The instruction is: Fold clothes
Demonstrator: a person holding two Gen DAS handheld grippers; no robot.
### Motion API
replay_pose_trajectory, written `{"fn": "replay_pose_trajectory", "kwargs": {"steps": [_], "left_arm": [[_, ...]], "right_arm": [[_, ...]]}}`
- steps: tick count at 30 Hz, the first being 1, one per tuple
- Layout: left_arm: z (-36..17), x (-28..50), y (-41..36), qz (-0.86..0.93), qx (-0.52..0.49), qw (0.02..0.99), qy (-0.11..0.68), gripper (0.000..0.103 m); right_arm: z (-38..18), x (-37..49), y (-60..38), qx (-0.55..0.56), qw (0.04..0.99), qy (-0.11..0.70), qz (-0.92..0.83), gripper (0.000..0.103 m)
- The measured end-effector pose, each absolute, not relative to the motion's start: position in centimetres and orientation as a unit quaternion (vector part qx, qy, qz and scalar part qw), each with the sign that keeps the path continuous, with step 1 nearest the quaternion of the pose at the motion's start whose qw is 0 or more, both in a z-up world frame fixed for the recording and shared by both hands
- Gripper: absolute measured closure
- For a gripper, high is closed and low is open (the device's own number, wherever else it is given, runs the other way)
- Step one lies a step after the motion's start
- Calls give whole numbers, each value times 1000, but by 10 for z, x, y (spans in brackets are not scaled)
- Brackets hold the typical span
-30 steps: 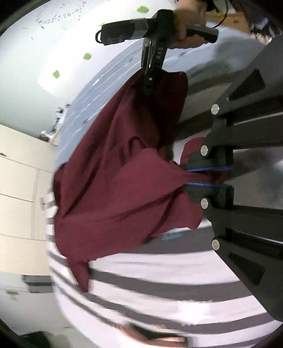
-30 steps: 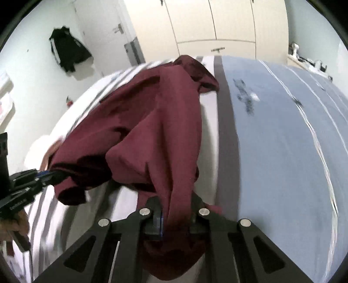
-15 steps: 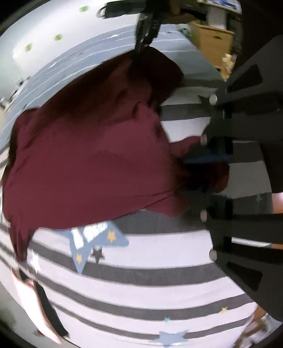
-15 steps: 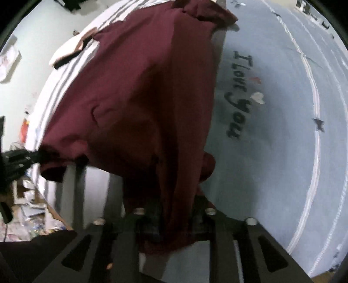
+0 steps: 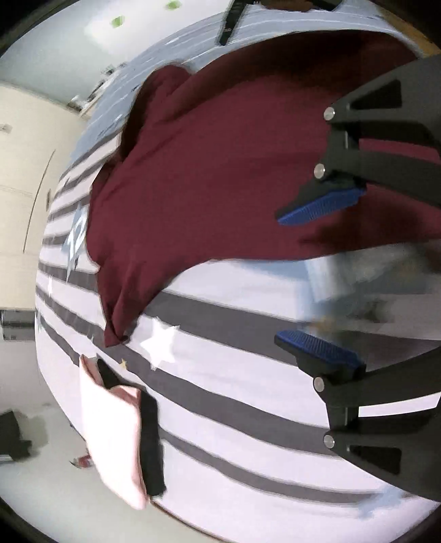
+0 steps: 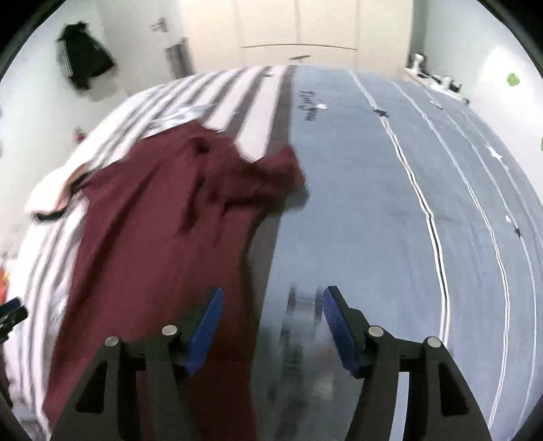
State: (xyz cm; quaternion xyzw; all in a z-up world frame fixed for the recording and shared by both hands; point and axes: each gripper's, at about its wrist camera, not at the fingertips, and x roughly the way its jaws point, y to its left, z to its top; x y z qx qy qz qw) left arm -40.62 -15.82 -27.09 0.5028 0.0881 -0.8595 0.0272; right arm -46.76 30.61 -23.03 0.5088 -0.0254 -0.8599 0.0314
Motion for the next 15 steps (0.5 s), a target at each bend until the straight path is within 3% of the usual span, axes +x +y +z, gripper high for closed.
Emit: {"fn": "replay_pose_trajectory", "kwargs": {"steps": [4,6,15], "left_arm": [[-324,-487,-204,-836,510,67,191,41],[-328,-511,-214,-844,491,73,202,41],[-334,-571,-206,-857,487,24,164,36]], "right_arm": [[-267,-542,313,518,-12,-79,-852,46],[-278,-565,310,516,-12,-85,-852,46],[-285,-602,290,505,33,-16,-863,45]]}}
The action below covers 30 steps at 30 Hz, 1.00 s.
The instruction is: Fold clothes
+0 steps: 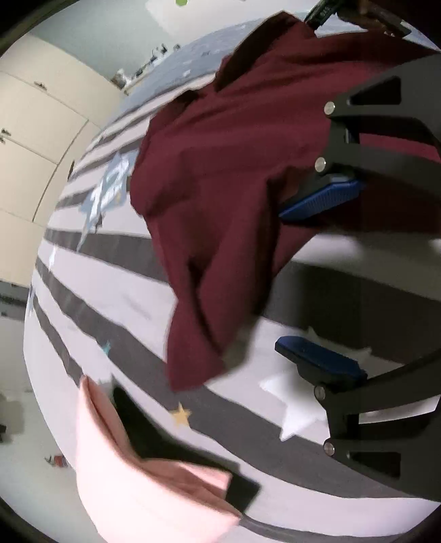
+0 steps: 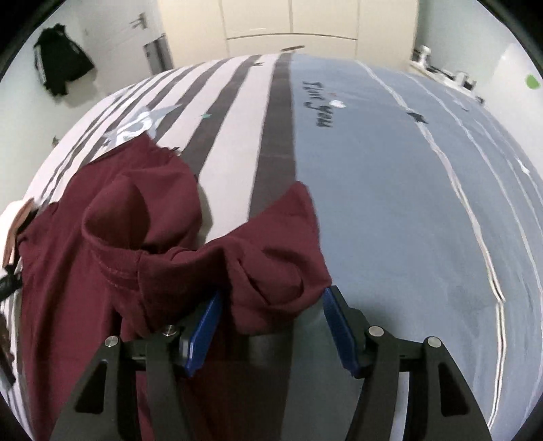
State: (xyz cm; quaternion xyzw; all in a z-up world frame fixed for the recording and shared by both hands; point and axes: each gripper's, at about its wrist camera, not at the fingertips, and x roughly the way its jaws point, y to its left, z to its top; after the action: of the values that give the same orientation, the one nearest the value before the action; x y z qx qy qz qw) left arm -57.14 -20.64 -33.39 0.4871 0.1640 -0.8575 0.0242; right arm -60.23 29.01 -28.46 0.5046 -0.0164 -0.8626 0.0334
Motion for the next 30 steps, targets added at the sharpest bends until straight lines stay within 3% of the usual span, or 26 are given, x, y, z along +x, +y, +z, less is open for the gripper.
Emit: {"fn": "replay_pose_trajectory", "kwargs": {"steps": [7,11,17,19,24,28,29,30], "left_arm": [[-323,-561,-202,-862,466,-19,197,36],[-322,-567,-190,-863,462,-41,203,36],[-312,-574,-175,-863,455,-46,213,36],[-304,-567,-178,-860,451,-33,235,36],[-291,-543,-180,-870,429,-7,244,31],[-313,-561,-165,-873,456,-5,174,31],[-320,-567,-165,-871,463,-3,164,33],[-328,-575,-167,-862,480,2,163,48]], "right_arm": [[-264,-568,316,480,50,-50,-874,45],[-249,-569,309,458,79,-30,-885,45],[-275,-610,273,479,98,41,-872,45],[-285,-623,272,491,101,18,-865,47],[-296,-631,289,509,87,-59,-854,79],[-289,-624,297,502,80,-63,-859,91],[-287,-623,296,499,75,-60,-861,92],[-285,-623,296,497,70,-57,-863,93]]}}
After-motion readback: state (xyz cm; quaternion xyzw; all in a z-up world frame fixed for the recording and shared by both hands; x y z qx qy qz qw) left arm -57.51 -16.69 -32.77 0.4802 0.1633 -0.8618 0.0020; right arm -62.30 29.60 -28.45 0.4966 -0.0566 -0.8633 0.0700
